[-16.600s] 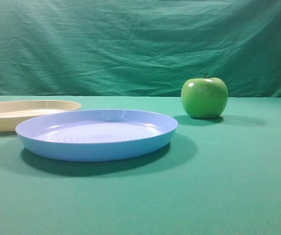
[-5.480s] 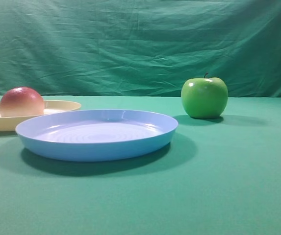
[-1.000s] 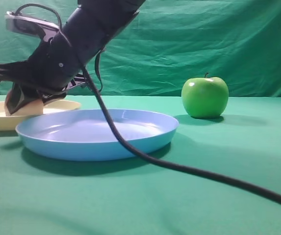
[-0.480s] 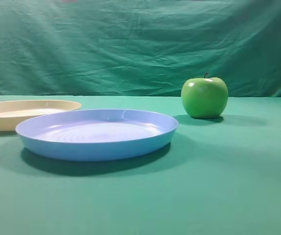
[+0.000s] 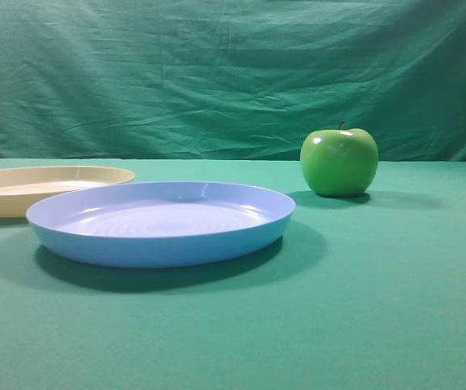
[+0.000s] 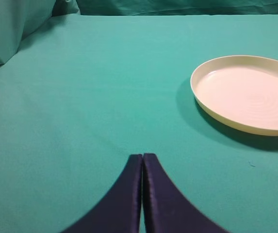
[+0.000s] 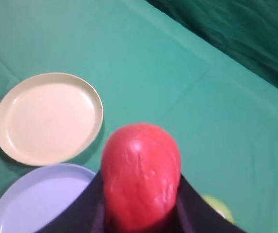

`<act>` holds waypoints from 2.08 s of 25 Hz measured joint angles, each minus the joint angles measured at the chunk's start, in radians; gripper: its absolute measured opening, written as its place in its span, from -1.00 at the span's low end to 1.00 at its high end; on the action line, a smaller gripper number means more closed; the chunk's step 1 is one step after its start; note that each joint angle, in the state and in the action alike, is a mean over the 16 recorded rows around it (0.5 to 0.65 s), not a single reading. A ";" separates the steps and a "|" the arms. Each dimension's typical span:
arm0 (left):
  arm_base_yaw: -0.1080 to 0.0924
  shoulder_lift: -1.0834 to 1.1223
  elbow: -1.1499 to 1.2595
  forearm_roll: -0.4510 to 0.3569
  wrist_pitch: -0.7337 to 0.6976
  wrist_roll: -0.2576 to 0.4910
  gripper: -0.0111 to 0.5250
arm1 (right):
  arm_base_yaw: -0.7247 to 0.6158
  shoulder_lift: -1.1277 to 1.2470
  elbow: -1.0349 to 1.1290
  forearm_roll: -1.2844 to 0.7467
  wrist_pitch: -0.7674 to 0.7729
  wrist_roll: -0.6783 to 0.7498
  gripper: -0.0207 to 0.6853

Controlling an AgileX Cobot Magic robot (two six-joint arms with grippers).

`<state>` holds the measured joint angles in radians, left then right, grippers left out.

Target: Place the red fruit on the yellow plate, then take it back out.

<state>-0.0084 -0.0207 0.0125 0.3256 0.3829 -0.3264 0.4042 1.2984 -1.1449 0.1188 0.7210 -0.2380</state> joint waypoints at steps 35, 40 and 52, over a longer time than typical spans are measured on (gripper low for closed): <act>0.000 0.000 0.000 0.000 0.000 0.000 -0.96 | -0.144 0.183 0.576 0.041 -0.574 0.008 0.70; 0.000 0.000 0.000 0.000 0.000 0.000 -0.96 | -0.144 0.116 0.458 0.033 -0.419 0.008 0.81; 0.000 0.000 0.000 0.000 0.000 0.000 -0.96 | -0.144 -0.199 0.219 0.020 -0.115 0.007 0.27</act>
<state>-0.0084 -0.0207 0.0125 0.3256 0.3829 -0.3264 0.2604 1.0992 -0.9261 0.1389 0.6058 -0.2315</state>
